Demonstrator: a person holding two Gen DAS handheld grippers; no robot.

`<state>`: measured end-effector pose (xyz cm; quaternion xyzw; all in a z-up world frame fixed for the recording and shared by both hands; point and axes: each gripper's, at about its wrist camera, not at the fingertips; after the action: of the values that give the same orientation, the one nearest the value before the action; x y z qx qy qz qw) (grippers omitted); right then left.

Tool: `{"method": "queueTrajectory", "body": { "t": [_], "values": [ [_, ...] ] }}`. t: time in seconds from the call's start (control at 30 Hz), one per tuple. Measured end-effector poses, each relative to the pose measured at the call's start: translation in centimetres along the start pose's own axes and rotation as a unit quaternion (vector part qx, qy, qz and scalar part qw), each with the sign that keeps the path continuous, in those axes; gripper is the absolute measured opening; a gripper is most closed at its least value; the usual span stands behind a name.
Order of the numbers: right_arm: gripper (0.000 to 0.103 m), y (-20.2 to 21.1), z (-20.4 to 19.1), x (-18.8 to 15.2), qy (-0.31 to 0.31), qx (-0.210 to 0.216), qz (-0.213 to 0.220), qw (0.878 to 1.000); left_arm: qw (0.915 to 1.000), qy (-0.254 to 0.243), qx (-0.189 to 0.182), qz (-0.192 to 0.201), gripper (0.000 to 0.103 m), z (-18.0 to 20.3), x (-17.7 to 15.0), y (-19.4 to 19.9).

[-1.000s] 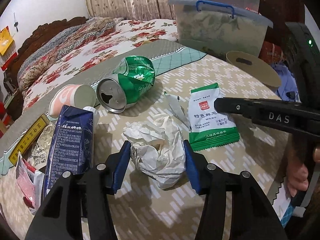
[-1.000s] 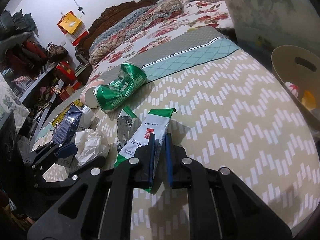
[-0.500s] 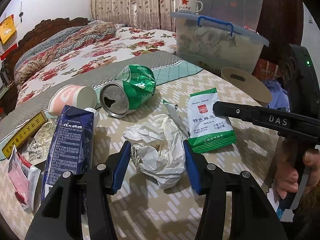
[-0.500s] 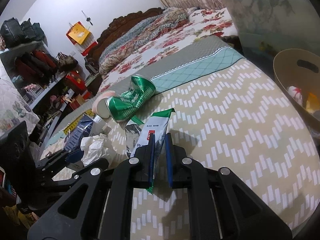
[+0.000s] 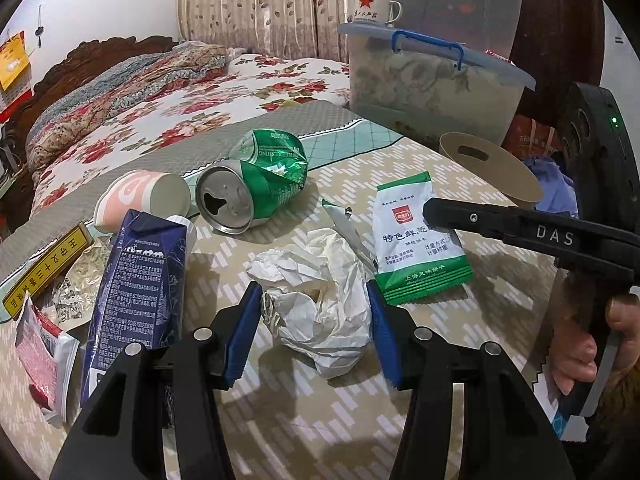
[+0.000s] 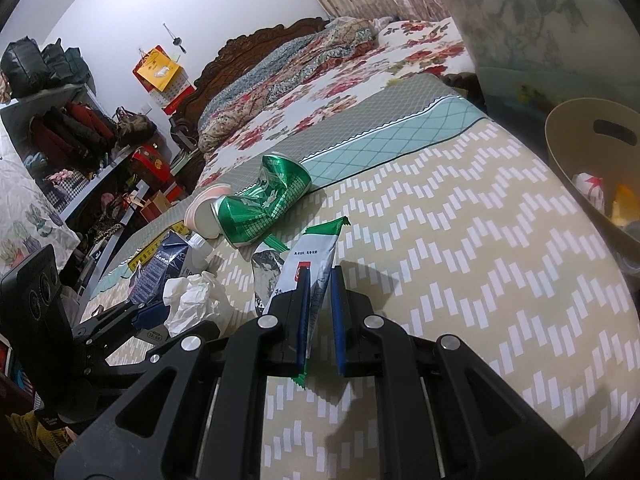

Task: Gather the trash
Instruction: 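Lower the left tool over the crumpled white tissue while the right tool holds the packet, then close the left tool on the white tissue while the right tool regrips the green packet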

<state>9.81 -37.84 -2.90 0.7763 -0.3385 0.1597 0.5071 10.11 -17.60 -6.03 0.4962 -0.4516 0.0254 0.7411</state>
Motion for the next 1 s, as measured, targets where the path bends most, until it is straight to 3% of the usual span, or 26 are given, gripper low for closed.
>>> {"method": "queueTrajectory", "body": {
  "t": [0.7,0.9,1.0],
  "values": [
    [0.013,1.1,1.0,0.4,-0.014,0.013,0.028,0.999,0.9999,0.009,-0.003,-0.003,0.047,-0.1,0.5,0.0],
    [0.013,2.1,2.6,0.4,-0.06,0.049,0.027,0.997,0.9946,0.083,-0.062,-0.012,0.047,-1.8,1.7,0.7],
    [0.013,2.9,2.9,0.6,-0.059,0.04,0.037,0.997,0.9897,0.109,-0.092,-0.012,0.047,-2.3,2.8,0.9]
  ]
}}
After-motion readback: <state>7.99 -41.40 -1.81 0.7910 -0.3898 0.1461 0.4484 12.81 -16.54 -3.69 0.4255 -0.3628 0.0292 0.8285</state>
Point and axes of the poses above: each gripper's, at about its wrist camera, not at the fingertips, and y roughly against the way its jaws point, z to its right, x to its top, and after that the axes turned 8 degrees about -x, right-handed
